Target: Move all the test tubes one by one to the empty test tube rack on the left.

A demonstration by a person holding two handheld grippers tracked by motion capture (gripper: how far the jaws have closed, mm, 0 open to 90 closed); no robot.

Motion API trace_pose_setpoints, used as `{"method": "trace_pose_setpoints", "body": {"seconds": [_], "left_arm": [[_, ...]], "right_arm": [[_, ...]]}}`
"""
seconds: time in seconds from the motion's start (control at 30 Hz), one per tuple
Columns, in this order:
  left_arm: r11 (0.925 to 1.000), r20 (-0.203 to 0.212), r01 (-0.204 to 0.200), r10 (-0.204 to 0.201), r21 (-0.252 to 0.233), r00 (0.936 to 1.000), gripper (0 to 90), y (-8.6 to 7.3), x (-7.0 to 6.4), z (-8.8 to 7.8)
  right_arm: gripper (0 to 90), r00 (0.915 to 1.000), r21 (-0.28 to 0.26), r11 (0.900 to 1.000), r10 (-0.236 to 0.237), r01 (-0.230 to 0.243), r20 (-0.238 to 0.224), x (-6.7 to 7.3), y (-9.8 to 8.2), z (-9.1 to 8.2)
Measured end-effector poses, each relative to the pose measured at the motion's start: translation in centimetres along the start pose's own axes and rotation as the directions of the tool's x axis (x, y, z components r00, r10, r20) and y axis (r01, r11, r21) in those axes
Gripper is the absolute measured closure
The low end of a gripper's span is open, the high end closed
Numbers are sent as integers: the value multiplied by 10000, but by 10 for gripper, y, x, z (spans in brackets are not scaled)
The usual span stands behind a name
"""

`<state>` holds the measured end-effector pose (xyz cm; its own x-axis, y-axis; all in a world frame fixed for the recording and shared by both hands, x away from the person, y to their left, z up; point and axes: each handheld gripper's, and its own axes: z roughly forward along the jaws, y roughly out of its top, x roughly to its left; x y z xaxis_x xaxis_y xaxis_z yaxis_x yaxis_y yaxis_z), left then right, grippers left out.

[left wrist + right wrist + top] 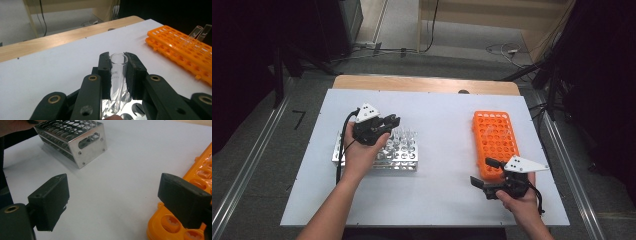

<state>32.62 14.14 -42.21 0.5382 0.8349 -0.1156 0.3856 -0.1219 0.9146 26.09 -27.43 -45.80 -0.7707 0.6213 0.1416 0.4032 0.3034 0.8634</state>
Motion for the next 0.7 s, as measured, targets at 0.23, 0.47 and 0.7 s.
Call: {"method": "trace_pose_setpoints", "body": {"seconds": [0.23, 0.47, 0.7], "left_arm": [[9988, 29, 202, -204, 440, 9998, 746, -9, 0, 2], [9981, 155, 522, -528, 340, 9985, 559, -13, 2, -4], [9937, 562, 1104, -1092, -201, 9924, 261, -15, 4, -24]], "right_arm": [[88, 10000, -41, 10000, 1, -1, 63, -1, 1, -1], [87, 10000, -19, 10000, 39, -39, 87, -2, 0, -1], [77, 9993, -116, 9998, 138, -134, 350, -6, 3, -5]]}}
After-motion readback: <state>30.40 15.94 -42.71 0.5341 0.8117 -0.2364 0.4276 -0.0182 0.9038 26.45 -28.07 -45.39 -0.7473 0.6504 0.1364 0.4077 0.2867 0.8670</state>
